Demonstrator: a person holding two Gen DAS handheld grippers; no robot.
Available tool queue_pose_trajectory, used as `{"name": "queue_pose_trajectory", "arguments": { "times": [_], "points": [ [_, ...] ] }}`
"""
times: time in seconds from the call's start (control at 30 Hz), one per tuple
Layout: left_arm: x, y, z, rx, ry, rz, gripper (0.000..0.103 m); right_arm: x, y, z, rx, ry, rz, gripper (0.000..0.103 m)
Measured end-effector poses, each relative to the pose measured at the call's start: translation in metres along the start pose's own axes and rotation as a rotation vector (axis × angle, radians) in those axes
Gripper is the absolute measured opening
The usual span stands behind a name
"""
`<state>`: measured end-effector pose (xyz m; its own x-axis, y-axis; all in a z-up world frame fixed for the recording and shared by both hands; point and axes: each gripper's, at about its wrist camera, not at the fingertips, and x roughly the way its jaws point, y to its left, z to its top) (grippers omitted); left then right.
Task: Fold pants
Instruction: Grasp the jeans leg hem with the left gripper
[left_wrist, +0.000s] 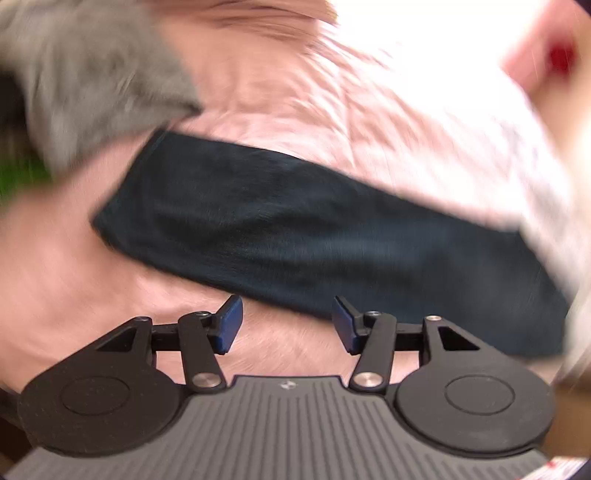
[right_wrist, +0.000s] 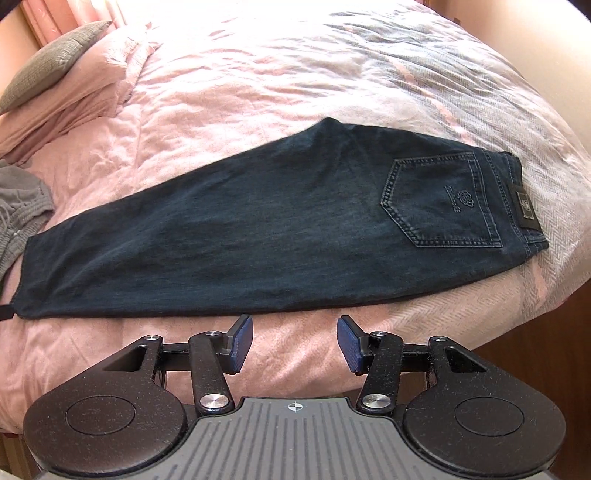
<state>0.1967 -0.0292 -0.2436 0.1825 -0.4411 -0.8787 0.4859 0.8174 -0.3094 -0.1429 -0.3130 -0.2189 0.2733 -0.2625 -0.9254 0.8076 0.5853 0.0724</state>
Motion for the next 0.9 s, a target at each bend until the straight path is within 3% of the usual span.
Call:
{"name": "queue_pose_trajectory", "arguments": {
  "times": [0.07, 0.17, 0.33, 0.57, 0.7, 0.77, 0.9],
  "points": [
    [0.021, 0.045, -0.001, -0.203, -0.035, -0.055, 0.047, 0.01, -0.004, -0.001, 0.006, 0.013, -0.016, 0.048],
    [0.052, 0.098, -0.007, -0.432, -0.099, -0.074, 0.045, 0.028, -0.007, -0.003, 0.002, 0.039, -0.035, 0.048],
    [0.093, 0.148, -0.021, -0.658, -0.177, -0.153, 0.039, 0.058, -0.006, -0.007, -0.032, 0.078, -0.053, 0.048],
    [0.111, 0.165, -0.044, -0.79, -0.308, -0.261, 0.037, 0.09, -0.001, -0.011, -0.082, 0.094, -0.059, 0.048],
    [0.116, 0.174, -0.048, -0.895, -0.378, -0.349, 0.027, 0.098, -0.001, -0.008, -0.073, 0.081, -0.047, 0.048],
    [0.118, 0.175, -0.043, -0.893, -0.383, -0.338, 0.027, 0.099, -0.004, -0.006, -0.073, 0.072, -0.045, 0.048],
    [0.116, 0.164, -0.034, -0.813, -0.377, -0.242, 0.011, 0.105, -0.014, 0.0, -0.067, 0.075, -0.048, 0.048]
  ]
}}
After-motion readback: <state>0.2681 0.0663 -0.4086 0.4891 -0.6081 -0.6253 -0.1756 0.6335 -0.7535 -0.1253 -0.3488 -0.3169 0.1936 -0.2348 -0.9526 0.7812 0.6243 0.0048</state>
